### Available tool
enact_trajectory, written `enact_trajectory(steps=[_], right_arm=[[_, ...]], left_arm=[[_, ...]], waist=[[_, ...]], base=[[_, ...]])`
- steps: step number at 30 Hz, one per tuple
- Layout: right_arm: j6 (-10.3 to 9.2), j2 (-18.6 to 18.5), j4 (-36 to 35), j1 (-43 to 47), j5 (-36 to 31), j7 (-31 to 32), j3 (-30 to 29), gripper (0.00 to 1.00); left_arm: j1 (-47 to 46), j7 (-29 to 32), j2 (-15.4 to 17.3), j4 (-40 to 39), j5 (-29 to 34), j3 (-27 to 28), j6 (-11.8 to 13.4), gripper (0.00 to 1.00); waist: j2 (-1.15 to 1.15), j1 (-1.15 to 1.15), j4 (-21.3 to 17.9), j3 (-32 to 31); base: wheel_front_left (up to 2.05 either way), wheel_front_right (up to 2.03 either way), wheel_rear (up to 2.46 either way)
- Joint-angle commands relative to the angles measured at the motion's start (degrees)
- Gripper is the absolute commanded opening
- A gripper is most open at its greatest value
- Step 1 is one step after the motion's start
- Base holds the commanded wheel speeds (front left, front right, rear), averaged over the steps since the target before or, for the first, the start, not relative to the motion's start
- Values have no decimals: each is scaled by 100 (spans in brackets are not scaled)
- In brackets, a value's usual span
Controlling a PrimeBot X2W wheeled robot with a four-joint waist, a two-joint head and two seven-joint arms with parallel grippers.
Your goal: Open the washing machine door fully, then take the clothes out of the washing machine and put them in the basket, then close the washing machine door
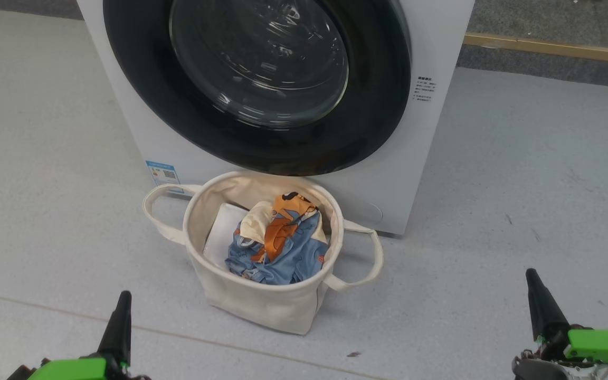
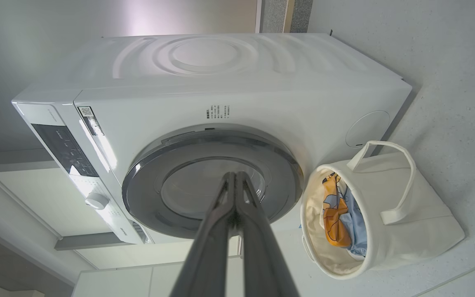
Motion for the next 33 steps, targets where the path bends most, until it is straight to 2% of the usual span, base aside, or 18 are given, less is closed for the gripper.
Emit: enact_trajectory(steps=[1,33], right_arm=[[1,-66,-179,-280,33,48,114,0],[1,-66,-179,-280,33,48,114,0]], left_arm=[[-256,45,33,-153,-19,194,-41,0],[-256,44,33,-153,-19,193,-41,0]], waist=[[0,0,0,0],[0,0,0,0]], base=[[0,0,0],[0,0,0]])
